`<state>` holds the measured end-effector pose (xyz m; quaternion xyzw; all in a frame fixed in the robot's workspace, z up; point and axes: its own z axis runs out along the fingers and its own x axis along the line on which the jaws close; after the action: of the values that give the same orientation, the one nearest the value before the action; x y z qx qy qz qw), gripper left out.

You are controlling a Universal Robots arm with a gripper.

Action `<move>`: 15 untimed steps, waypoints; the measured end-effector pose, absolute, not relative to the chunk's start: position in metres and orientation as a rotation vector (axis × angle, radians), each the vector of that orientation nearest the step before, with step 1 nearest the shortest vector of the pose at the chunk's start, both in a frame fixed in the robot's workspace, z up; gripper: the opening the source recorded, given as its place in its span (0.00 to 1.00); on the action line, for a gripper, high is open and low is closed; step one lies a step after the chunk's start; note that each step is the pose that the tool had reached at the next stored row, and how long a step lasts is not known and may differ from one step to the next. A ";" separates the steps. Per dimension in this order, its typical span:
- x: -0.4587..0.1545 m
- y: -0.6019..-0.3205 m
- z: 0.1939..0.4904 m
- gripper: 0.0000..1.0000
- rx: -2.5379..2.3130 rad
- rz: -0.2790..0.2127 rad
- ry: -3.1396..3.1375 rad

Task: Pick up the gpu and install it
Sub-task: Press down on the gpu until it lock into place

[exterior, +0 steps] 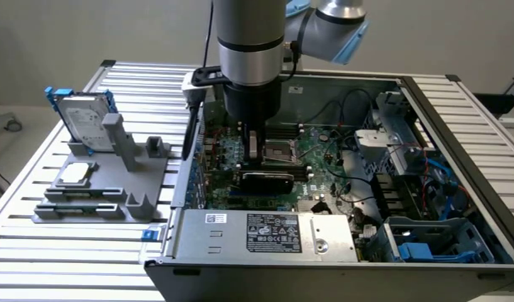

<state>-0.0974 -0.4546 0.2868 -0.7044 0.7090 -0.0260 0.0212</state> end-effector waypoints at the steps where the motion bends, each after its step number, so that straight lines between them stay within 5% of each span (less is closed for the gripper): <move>1: -0.097 -0.455 0.286 0.11 -2.184 -0.075 2.199; 15: -0.092 -0.455 0.276 0.11 -2.198 -0.006 2.214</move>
<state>-0.0920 -0.4546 0.2761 -0.7046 0.7095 -0.0021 0.0110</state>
